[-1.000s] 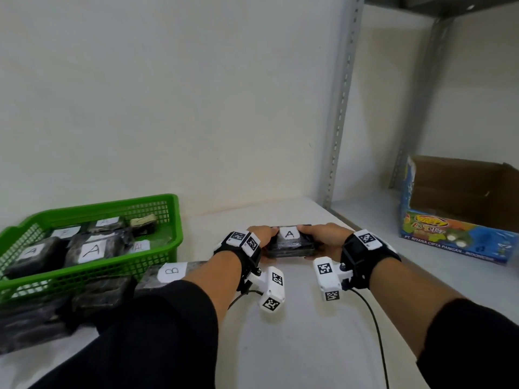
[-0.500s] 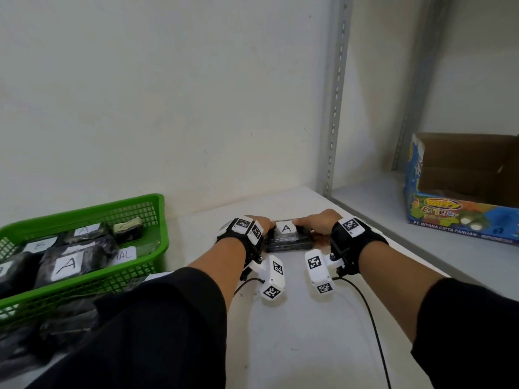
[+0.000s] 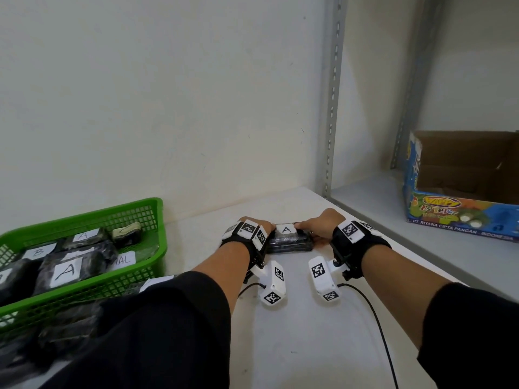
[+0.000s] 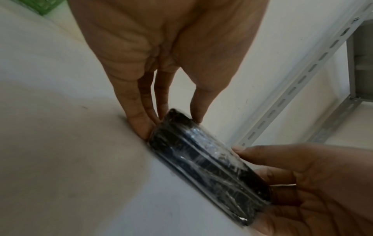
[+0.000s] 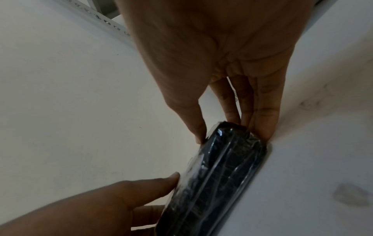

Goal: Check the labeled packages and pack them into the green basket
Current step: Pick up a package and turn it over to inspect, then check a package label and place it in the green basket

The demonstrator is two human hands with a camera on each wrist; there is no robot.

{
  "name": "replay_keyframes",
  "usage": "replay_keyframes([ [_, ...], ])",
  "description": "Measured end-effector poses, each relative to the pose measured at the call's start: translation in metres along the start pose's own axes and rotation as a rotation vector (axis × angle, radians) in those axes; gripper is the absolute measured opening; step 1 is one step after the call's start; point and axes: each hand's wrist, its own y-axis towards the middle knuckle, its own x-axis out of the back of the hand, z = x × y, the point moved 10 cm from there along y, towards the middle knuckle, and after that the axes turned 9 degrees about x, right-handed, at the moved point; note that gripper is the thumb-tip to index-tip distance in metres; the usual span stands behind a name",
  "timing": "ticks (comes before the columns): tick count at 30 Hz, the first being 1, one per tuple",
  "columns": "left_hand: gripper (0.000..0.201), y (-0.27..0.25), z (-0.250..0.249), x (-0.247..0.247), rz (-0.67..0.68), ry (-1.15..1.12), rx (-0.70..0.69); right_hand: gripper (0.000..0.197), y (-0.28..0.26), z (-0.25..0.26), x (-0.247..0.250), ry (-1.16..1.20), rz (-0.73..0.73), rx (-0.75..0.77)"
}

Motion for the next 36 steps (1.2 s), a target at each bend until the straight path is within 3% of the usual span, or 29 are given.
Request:
replay_keyframes([
  [4, 0.022, -0.011, 0.003, 0.005, 0.043, 0.089, -0.019, 0.037, -0.015, 0.025, 0.017, -0.126, -0.043, 0.095],
  [5, 0.007, -0.015, 0.001, 0.012, 0.021, -0.042, -0.034, 0.038, -0.019, 0.034, 0.023, -0.180, -0.070, 0.133],
  [8, 0.041, -0.029, -0.001, 0.035, -0.097, -0.195, -0.023, 0.043, -0.033, 0.059, 0.035, -0.251, -0.151, 0.257],
  [14, 0.032, -0.056, 0.006, 0.076, -0.210, -0.089, -0.043, 0.066, -0.069, 0.100, 0.022, -0.385, -0.134, 0.444],
  [18, 0.063, -0.094, 0.021, 0.107, -0.267, 0.033, -0.098, 0.079, -0.100, 0.125, 0.006, -0.430, -0.084, 0.538],
  [22, 0.084, -0.131, 0.064, 0.143, -0.312, 0.086, -0.115, 0.087, -0.140, 0.159, -0.019, -0.409, -0.038, 0.628],
  [25, 0.089, -0.169, 0.101, 0.170, -0.347, 0.103, -0.122, 0.091, -0.174, 0.185, -0.044, -0.423, 0.015, 0.679],
  [36, 0.068, -0.276, 0.251, 0.222, -0.467, 0.150, -0.068, 0.102, -0.284, 0.263, -0.154, -0.515, 0.214, 0.913],
])
